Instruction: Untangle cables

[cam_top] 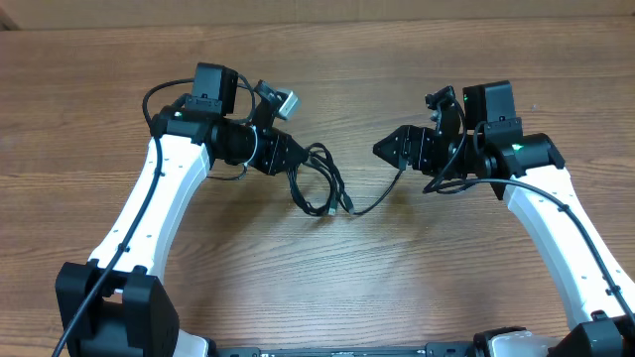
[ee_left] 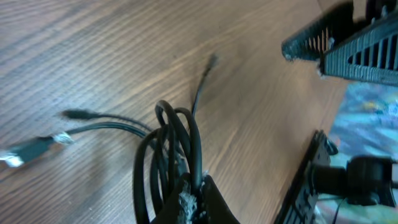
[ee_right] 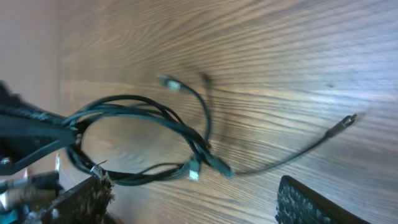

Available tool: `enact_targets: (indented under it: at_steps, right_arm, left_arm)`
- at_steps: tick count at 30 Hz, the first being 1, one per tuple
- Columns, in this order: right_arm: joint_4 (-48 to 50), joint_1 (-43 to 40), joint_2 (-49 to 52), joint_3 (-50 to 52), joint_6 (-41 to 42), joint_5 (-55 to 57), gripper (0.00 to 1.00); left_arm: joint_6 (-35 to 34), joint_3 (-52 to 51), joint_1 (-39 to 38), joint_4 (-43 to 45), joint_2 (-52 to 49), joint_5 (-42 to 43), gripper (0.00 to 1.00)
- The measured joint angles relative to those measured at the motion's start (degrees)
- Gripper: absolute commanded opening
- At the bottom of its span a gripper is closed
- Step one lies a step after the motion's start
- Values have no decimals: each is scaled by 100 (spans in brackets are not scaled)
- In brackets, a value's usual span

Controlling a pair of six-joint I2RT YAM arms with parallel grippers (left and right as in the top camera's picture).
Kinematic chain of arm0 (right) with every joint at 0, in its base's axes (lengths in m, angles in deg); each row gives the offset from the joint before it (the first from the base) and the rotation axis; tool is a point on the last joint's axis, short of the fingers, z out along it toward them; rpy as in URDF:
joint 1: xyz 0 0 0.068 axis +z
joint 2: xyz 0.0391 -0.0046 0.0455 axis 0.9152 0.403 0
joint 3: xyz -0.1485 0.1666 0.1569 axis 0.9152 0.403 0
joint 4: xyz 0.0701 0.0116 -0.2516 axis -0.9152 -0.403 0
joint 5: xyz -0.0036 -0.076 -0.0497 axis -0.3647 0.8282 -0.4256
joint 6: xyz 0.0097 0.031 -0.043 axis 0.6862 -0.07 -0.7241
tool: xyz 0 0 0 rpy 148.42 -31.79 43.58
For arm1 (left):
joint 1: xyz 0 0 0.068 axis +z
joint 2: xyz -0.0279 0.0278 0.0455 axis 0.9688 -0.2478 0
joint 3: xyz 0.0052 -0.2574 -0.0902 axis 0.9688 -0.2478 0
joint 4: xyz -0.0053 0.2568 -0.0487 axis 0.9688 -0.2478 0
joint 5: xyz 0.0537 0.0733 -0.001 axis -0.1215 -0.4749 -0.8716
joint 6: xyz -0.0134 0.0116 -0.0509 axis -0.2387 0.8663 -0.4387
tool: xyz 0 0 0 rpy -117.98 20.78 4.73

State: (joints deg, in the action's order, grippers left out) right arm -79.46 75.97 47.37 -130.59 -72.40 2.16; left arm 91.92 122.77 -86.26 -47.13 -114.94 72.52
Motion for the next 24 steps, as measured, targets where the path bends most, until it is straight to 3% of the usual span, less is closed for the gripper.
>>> enact_targets:
  at_steps: [5,13,19,21,24]
  right_arm:
    - [118,55,0,0,-229,-378,86]
    - [468,87,0,0,560,-846,77]
    - [435,87,0,0,1399,-555,64]
    - [459,114,0,0,1738,-463,64]
    - [485,240,0,0,1950,-258,68]
  left_arm:
    - [457,308,0,-328,-22,575,4]
    - [74,1646,0,-310,-42,938,4]
    - [-1794,2162,0,-116,-42,680,4]
    - [-2894,2166,0,-260,-44,280,4]
    - [-3882,2166,0,-319,-44,-13,4]
